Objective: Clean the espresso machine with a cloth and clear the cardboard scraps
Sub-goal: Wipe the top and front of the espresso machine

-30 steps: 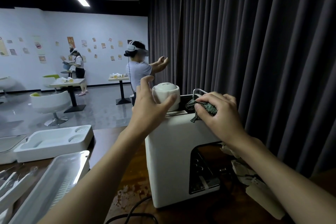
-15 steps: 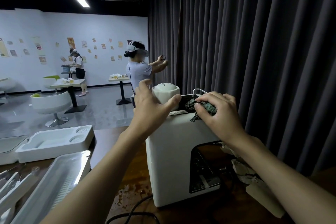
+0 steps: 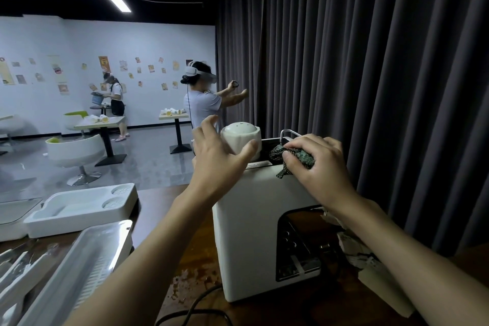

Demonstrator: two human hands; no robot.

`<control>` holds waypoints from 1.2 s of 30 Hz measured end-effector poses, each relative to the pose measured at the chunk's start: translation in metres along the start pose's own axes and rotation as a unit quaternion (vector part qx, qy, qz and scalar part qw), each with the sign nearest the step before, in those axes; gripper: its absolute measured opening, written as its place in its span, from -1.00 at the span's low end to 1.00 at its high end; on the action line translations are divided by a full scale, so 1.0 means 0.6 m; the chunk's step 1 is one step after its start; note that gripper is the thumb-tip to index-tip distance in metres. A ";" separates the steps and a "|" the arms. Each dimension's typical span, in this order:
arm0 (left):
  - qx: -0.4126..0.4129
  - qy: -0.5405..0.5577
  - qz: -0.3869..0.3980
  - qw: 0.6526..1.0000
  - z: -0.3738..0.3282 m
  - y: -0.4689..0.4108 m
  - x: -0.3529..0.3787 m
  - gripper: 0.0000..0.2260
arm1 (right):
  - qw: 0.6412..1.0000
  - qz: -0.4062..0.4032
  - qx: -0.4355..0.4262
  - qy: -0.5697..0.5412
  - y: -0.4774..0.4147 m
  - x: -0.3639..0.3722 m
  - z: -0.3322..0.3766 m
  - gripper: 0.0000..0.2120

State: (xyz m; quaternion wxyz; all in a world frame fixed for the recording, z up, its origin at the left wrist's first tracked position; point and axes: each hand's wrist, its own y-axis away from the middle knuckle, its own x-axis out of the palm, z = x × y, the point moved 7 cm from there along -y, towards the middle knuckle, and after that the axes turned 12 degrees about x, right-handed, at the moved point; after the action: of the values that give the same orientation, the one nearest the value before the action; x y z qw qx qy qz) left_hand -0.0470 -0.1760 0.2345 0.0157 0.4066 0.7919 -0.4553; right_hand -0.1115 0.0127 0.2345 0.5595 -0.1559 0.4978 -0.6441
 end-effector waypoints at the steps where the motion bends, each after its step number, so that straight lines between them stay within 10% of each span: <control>1: -0.001 -0.003 -0.005 1.000 0.001 0.000 -0.001 -0.23 | 1.000 0.000 0.000 0.001 0.000 0.000 0.000 -0.75; 36: 0.001 -0.017 -0.026 1.000 0.009 -0.004 -0.009 -0.33 | 1.000 0.004 -0.001 0.004 0.000 0.000 -0.002 -0.77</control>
State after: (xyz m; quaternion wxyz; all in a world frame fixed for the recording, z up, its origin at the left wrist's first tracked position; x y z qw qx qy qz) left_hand -0.0470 -0.1839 0.2353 0.0166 0.3779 0.8015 -0.4631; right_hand -0.1122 0.0132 0.2340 0.5599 -0.1525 0.5014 -0.6418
